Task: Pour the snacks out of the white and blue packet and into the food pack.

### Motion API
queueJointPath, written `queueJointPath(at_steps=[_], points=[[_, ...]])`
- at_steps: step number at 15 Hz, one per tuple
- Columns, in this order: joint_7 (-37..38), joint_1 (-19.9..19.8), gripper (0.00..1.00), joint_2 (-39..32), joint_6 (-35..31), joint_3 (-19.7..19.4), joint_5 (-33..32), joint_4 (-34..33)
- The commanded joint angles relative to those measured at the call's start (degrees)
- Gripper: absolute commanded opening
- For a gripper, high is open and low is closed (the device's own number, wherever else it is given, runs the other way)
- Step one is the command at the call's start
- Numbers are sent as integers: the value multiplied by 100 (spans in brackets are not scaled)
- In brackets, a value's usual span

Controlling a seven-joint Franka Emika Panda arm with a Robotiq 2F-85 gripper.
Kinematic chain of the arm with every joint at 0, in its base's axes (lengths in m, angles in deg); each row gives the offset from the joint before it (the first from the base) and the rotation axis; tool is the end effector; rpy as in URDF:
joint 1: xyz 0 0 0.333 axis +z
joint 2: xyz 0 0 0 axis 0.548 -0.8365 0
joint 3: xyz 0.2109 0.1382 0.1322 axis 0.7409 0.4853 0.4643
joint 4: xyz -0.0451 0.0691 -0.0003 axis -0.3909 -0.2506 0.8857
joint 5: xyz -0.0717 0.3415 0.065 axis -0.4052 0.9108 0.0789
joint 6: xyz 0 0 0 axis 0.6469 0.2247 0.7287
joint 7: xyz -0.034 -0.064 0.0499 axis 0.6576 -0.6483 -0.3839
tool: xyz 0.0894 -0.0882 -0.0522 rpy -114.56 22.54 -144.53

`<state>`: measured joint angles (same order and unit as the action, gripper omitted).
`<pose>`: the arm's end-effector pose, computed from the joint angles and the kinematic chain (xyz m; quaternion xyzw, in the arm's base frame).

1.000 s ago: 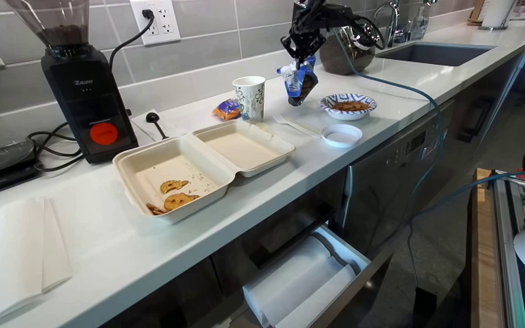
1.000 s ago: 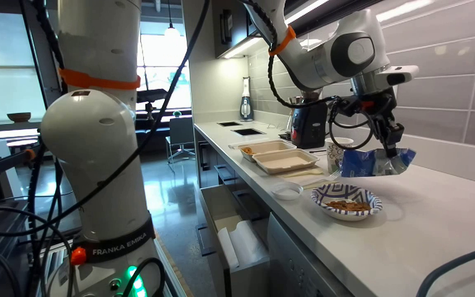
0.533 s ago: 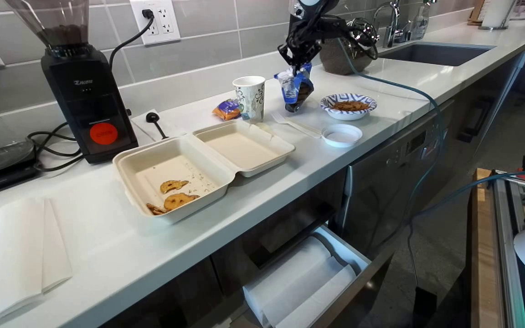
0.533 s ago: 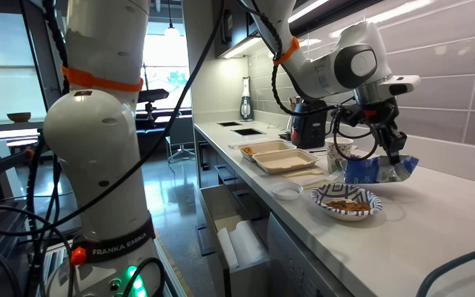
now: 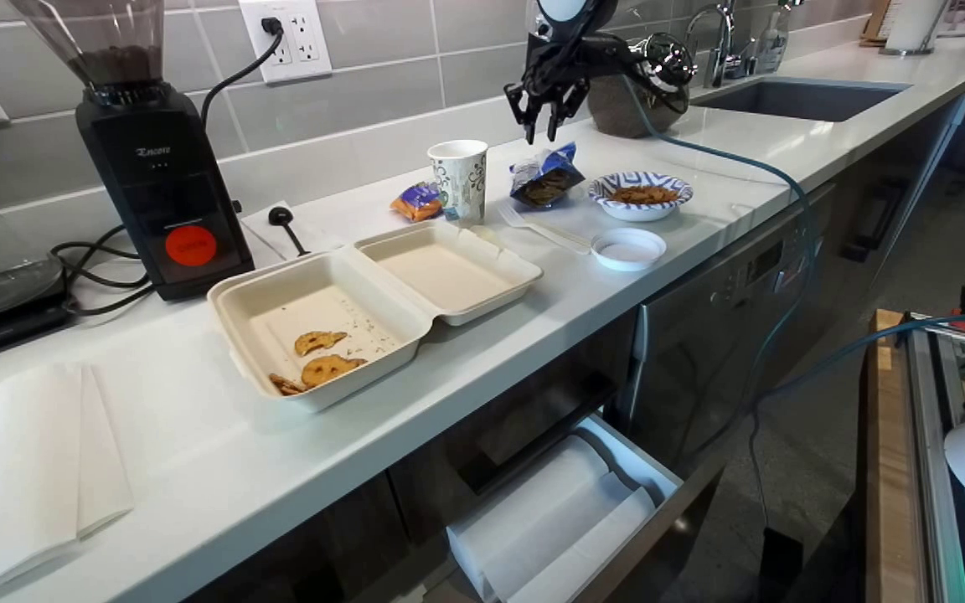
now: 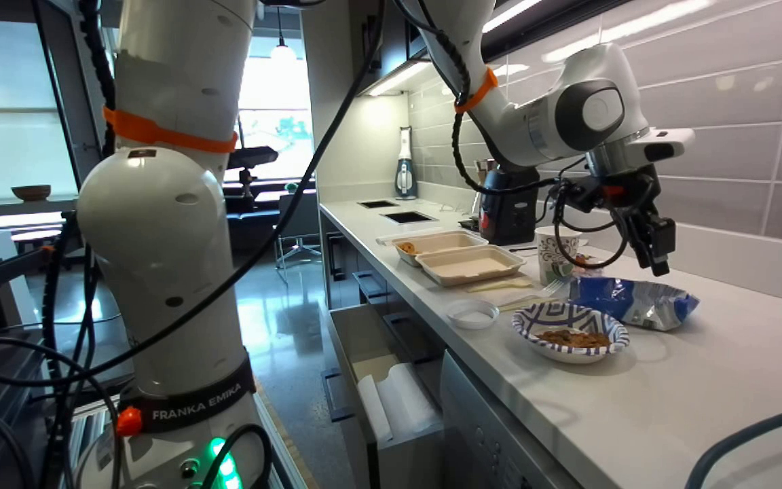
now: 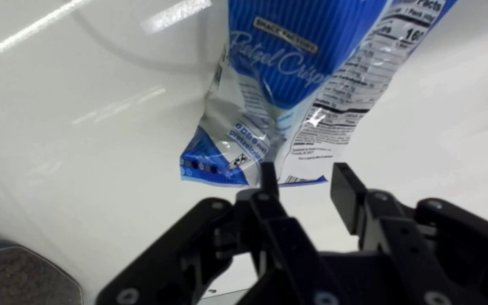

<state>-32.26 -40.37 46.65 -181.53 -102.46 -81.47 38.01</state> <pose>0.5612 -0.1947 0.3145 0.9215 -0.3337 0.1863 0.0695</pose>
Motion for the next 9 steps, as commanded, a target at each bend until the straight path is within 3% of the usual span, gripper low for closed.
queueJointPath(at_steps=[1, 5, 9], points=[[99, 176, 71, -85, -160, -183, 63, -143], [259, 272, 99, 34, -98, -270, 32, -250], [560, 370, 100, 219, 48, -336, -19, -320]])
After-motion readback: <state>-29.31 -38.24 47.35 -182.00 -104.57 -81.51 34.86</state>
